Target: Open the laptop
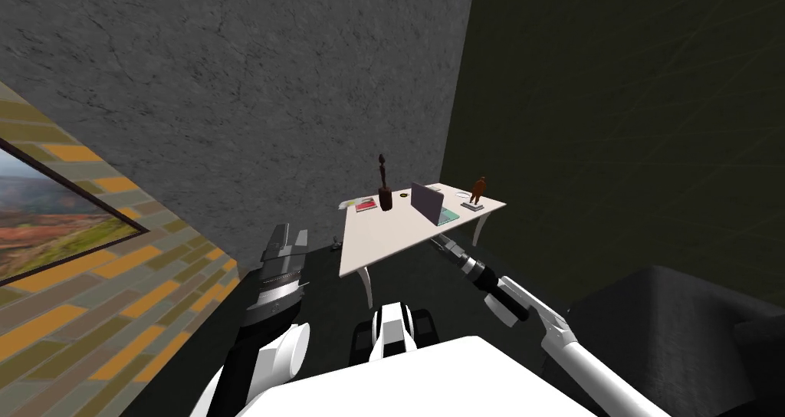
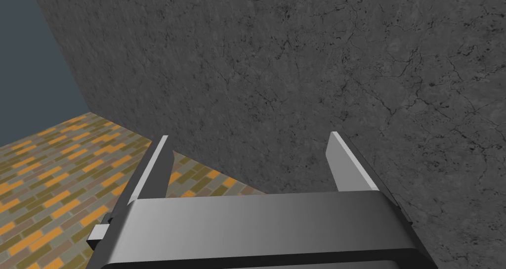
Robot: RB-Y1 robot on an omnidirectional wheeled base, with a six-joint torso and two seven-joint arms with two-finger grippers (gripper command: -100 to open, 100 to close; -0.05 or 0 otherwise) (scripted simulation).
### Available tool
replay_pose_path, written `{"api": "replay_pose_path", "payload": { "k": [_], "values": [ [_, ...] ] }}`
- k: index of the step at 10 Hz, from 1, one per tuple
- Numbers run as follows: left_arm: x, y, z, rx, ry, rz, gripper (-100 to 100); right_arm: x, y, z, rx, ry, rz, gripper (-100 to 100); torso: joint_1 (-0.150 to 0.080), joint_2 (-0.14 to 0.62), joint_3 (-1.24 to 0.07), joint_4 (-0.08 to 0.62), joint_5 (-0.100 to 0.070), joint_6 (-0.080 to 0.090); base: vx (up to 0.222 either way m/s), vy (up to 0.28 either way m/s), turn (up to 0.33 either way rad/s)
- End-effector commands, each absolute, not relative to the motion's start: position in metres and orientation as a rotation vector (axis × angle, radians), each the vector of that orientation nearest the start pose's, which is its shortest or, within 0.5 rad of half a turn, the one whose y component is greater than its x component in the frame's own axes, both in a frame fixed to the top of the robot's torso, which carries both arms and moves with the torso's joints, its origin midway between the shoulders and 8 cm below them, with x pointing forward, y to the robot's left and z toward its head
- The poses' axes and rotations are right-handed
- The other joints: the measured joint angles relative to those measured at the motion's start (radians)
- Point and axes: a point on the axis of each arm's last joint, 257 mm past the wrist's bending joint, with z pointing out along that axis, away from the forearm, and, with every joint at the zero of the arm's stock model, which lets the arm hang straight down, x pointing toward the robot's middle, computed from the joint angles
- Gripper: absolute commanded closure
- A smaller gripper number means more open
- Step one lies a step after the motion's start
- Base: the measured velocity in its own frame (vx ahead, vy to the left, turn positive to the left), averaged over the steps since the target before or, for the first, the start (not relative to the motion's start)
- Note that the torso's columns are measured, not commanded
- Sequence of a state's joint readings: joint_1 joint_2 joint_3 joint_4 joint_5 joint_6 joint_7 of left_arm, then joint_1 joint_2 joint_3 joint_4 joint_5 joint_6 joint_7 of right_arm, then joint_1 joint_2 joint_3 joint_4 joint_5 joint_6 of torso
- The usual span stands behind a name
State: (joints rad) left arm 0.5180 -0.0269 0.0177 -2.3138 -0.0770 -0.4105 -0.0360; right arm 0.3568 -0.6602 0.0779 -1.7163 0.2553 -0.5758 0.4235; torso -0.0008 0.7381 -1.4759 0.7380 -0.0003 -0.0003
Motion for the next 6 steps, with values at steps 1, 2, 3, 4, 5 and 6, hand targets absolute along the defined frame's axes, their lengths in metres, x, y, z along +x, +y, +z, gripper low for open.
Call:
{"api": "replay_pose_path", "payload": {
  "k": [1,2,3,4,5,6],
  "values": [
    [0.35,0.284,0.016,-0.672,0.69,-1.175,0,0.409,-0.3,-0.219,-0.222,1.552,0.54,-100,0.0,0.0,0.0,0.0,0.0,0.001,0.006,0.066,0.136],
    [0.35,0.284,0.016,-0.672,0.69,-1.176,0,0.408,-0.303,-0.219,-0.234,1.559,0.532,-100,0.001,0.0,0.0,0.0,0.0,0.0,0.002,0.059,0.056],
    [0.35,0.284,0.016,-0.672,0.69,-1.175,0,0.409,-0.317,-0.233,-0.29,1.601,0.477,-100,0.001,0.0,0.0,0.0,0.0,0.001,0.013,0.072,0.106],
    [0.35,0.284,0.016,-0.672,0.69,-1.176,0,0.409,-0.319,-0.233,-0.302,1.605,0.471,-100,0.002,0.0,0.0,0.0,0.0,0.0,0.008,0.062,0.072],
    [0.35,0.284,0.016,-0.672,0.69,-1.175,0,0.41,-0.334,-0.245,-0.36,1.643,0.414,-100,0.001,0.0,0.0,0.0,0.0,0.0,0.005,0.068,0.121],
    [0.35,0.284,0.016,-0.672,0.69,-1.176,0,0.41,-0.338,-0.245,-0.371,1.65,0.405,-100,0.001,0.0,0.0,0.0,0.0,0.0,0.003,0.054,0.06]
  ]
}}
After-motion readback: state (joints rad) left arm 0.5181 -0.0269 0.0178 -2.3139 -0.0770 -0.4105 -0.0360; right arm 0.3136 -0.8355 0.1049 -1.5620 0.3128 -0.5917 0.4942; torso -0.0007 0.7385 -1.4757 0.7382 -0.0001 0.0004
